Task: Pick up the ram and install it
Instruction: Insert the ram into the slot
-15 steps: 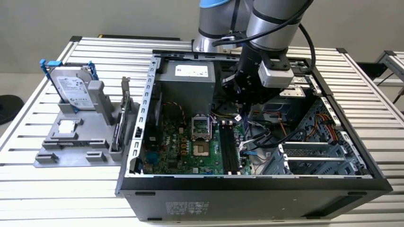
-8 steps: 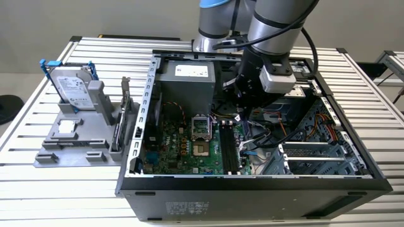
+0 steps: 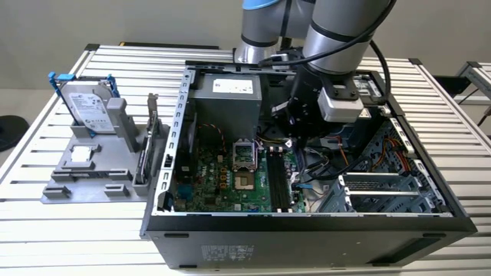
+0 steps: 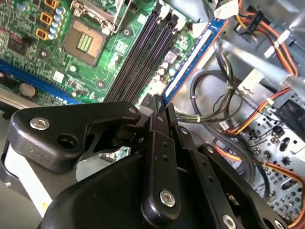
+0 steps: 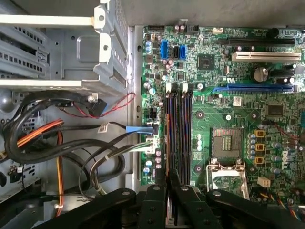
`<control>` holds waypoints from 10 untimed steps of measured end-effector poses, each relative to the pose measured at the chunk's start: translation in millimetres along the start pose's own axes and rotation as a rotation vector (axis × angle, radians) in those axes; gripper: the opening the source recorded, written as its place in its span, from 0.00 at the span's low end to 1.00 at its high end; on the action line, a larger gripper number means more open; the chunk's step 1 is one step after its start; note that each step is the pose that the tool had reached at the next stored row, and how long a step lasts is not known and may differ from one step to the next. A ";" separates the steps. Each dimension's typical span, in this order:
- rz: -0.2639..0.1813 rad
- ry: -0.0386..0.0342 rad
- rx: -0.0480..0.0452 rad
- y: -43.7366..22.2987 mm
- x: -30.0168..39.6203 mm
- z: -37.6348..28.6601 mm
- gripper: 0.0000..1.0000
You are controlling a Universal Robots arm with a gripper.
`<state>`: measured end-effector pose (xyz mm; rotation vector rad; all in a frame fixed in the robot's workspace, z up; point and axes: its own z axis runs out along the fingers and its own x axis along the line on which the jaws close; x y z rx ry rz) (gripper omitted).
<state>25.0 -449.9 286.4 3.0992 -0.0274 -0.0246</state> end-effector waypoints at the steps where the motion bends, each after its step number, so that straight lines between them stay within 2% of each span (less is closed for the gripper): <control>1: 0.000 0.0000 0.0000 1.4 -0.1 0.7 0.00; 10: 0.000 0.0000 -0.0001 15.3 0.0 4.5 0.00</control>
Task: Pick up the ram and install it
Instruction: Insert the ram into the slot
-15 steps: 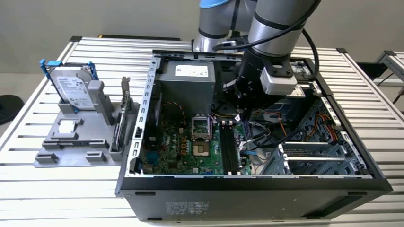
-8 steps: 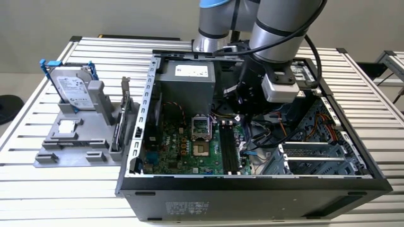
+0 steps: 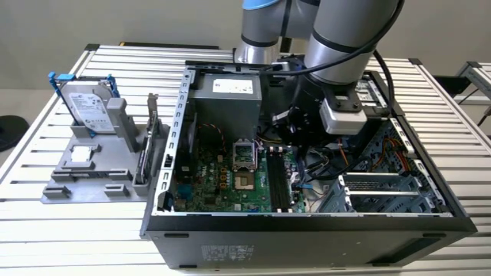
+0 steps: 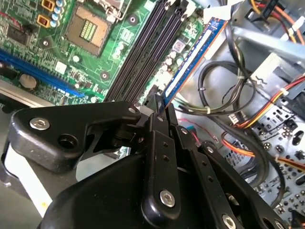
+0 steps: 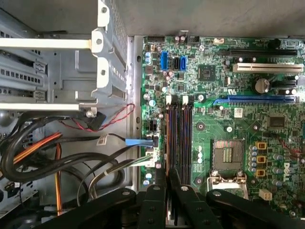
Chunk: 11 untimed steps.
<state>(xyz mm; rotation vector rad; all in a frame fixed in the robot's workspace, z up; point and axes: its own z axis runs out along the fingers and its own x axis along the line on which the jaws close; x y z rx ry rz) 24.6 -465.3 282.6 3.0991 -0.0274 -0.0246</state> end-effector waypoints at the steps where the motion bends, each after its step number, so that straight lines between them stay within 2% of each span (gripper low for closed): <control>1: 0.000 0.0000 0.0000 1.4 0.1 0.4 0.00; 11: 0.000 -0.0005 0.0000 10.3 0.2 7.5 0.00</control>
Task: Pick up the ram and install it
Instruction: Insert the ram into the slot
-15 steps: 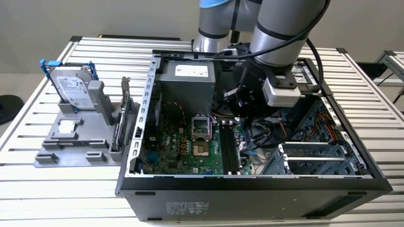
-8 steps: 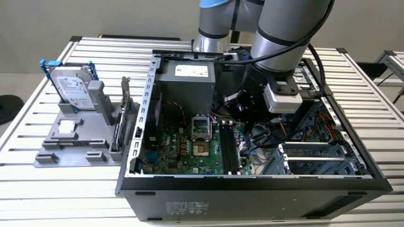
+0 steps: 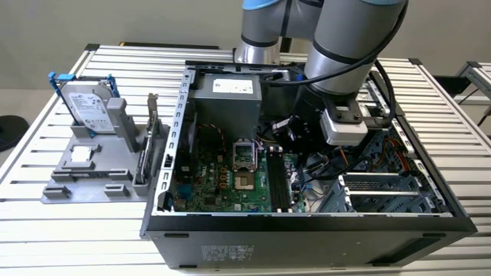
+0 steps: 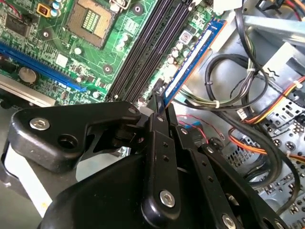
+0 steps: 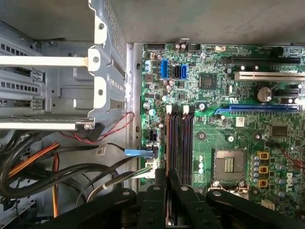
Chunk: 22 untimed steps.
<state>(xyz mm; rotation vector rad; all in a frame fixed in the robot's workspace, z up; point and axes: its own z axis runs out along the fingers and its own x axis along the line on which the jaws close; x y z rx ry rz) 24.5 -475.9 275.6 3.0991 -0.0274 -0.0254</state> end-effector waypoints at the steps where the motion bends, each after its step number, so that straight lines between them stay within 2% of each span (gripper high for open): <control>1: 0.000 -0.0002 -0.0001 0.5 0.0 1.0 0.00; 9: 0.000 -0.0010 0.0000 1.0 -3.1 12.2 0.00; 22: 0.000 -0.0010 0.0000 0.1 -5.8 35.7 0.00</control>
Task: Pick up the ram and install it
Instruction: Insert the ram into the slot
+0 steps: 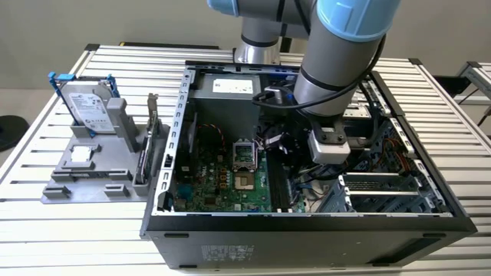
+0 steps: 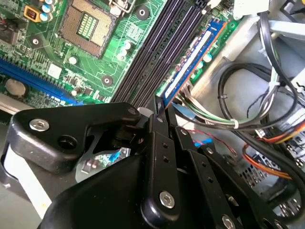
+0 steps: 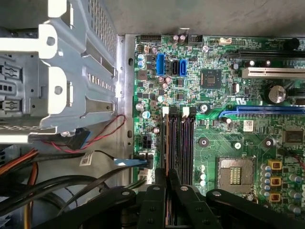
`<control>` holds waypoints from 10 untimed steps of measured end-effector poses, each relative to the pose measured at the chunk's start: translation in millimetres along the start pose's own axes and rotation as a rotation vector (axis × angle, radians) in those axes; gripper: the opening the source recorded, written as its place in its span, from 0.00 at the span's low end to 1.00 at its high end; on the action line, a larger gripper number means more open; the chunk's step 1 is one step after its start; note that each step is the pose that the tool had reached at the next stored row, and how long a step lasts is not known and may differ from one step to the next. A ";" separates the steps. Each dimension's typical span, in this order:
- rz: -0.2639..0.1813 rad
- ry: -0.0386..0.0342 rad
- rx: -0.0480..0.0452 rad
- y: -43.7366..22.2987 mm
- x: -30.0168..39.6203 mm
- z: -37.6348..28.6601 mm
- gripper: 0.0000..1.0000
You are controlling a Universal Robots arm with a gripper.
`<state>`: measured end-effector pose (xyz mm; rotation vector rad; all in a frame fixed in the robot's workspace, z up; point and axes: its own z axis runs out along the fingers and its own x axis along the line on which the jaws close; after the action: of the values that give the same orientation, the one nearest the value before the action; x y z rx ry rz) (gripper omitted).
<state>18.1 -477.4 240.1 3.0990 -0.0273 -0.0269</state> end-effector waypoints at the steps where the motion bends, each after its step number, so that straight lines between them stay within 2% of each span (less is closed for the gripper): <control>1: 0.000 0.0001 0.0002 -0.1 0.0 1.8 0.00; 10: 0.000 -0.0002 0.0005 -0.3 0.0 4.6 0.00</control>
<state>18.0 -477.3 235.5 3.0995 -0.0274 -0.0273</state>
